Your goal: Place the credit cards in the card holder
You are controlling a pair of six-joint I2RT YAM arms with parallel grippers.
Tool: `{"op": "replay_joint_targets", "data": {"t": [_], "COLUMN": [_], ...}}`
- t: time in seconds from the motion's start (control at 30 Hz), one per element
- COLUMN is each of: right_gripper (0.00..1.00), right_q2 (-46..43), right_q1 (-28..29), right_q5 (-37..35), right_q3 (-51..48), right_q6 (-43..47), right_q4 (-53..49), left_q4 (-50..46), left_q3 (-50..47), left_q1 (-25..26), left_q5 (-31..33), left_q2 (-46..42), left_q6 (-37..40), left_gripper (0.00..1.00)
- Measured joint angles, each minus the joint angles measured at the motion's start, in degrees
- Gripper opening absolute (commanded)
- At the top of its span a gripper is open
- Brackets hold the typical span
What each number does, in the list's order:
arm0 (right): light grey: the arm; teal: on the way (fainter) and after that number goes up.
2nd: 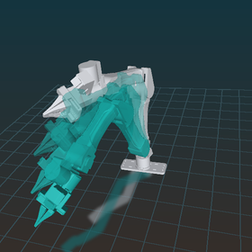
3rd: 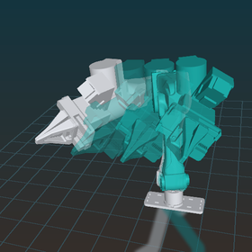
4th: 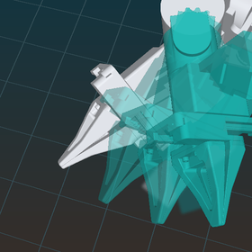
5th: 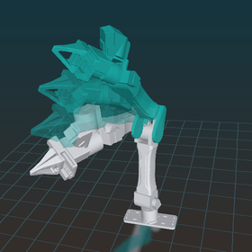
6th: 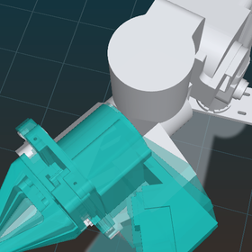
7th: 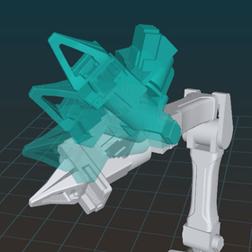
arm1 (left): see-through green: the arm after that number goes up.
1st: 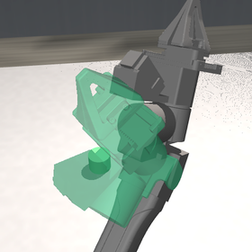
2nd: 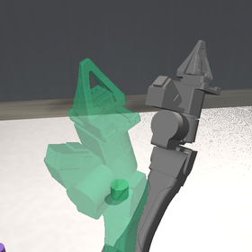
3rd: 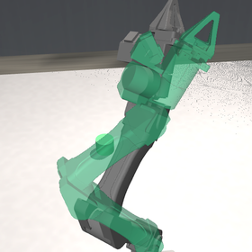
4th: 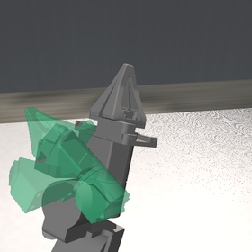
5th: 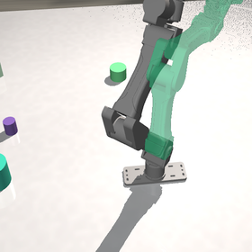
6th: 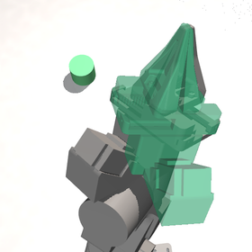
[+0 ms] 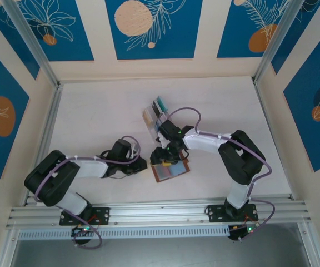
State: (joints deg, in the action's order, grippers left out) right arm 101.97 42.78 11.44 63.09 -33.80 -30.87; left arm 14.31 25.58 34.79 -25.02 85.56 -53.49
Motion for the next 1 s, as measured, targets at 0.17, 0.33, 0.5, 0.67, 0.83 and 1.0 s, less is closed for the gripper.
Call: {"op": "replay_joint_targets", "data": {"t": [0.17,0.33,0.5,0.67,0.83,1.0], "right_gripper": [0.61,0.61,0.54,0.49,0.48,0.47], "right_q2": [-1.36,-4.0,-7.15,-8.44,-6.16,-0.31], "right_q1": [-0.24,-1.62,-7.26,-15.52,-20.55,-20.65], "right_q5": [-0.09,0.11,-1.2,-5.01,-6.01,-4.87], "right_q3": [3.39,5.79,8.85,14.19,20.11,25.05], "right_q6": [2.01,3.87,6.01,7.76,8.96,10.08], "right_q4": [-3.67,-6.54,-9.46,-10.51,-11.21,-11.32], "left_q4": [-8.33,-14.93,-19.78,-20.63,-19.54,-19.45], "left_q3": [-0.15,1.36,6.88,14.27,21.68,30.64], "left_q1": [-4.31,-6.51,-7.41,-7.5,-7.52,-7.52], "left_q5": [0.0,-0.37,-0.48,-1.57,-3.32,-4.59], "left_q2": [-5.14,-8.79,-8.9,-6.23,0.9,7.93], "left_q6": [2.73,5.64,8.22,9.11,9.05,9.07], "left_gripper": [0.16,0.17,0.19,0.19,0.19,0.19]}}
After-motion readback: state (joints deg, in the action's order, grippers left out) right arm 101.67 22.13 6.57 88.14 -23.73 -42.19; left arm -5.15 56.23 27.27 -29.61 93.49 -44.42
